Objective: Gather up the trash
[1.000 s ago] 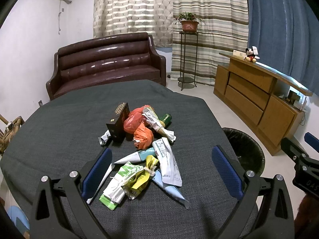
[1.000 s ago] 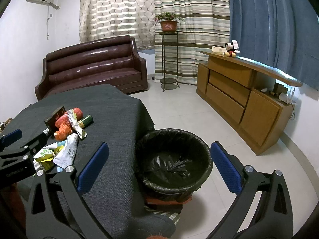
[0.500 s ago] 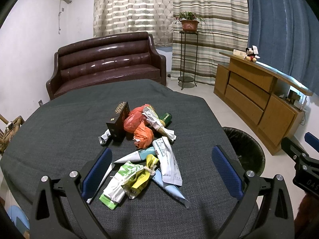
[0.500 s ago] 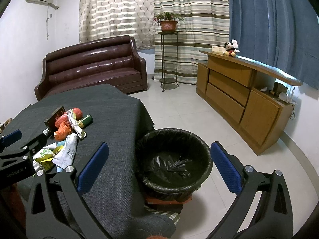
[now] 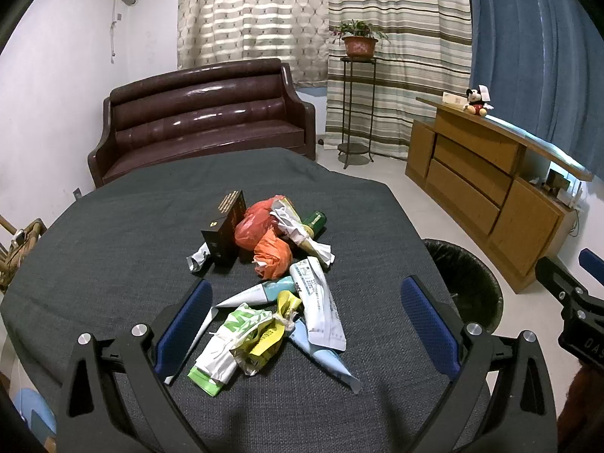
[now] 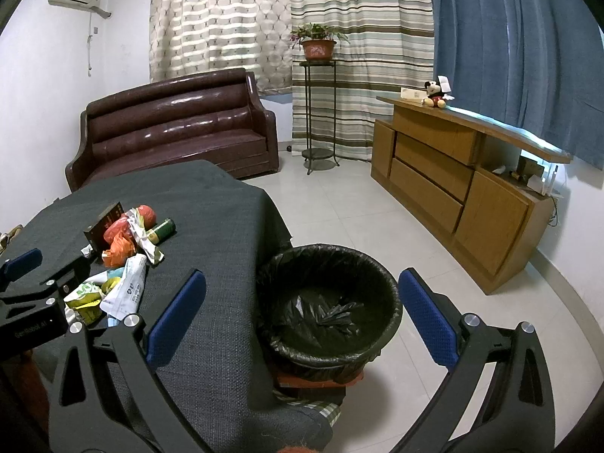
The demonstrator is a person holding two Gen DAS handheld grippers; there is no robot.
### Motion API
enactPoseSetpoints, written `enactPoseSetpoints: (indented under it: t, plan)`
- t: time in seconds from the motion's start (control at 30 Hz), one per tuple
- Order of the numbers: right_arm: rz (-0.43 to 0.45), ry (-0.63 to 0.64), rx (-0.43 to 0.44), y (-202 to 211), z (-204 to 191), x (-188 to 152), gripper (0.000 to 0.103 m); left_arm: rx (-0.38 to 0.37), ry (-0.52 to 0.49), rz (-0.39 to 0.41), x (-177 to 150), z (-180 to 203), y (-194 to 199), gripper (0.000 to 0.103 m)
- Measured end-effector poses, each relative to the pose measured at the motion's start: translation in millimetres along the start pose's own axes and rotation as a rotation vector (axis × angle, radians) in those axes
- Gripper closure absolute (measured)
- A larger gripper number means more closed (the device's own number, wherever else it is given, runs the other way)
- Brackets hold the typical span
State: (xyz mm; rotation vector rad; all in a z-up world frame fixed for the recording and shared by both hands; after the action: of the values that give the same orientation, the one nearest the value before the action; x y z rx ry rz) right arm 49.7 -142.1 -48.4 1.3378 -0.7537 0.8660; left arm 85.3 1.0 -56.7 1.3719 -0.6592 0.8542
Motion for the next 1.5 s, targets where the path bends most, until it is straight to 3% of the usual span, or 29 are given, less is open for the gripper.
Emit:
enactPoseSetpoints:
  t: [1.33,1.5]
  plan:
    - [-0.001,-0.001,0.002,-1,-3,0,0.003,-0.002,0.002,-0.01,0,1,-1,0.005]
    - [-0.005,0.008,0.003,0,-8,1,0.005,-0.012,0.005,-0.038,-14,-8,-7,0.006]
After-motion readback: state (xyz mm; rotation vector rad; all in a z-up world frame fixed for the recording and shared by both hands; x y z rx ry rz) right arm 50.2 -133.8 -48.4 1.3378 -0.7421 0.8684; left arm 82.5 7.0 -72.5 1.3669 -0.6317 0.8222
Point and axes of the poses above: each gripper's, at about its wrist camera, not at the fingertips, and y roughly against the way its jaws point, z to its right, x to its top, the point moved 10 cm from there along -y, roughly the way its jaws point, and after that the axes turned 8 degrees about y, right-handed, at the moved point
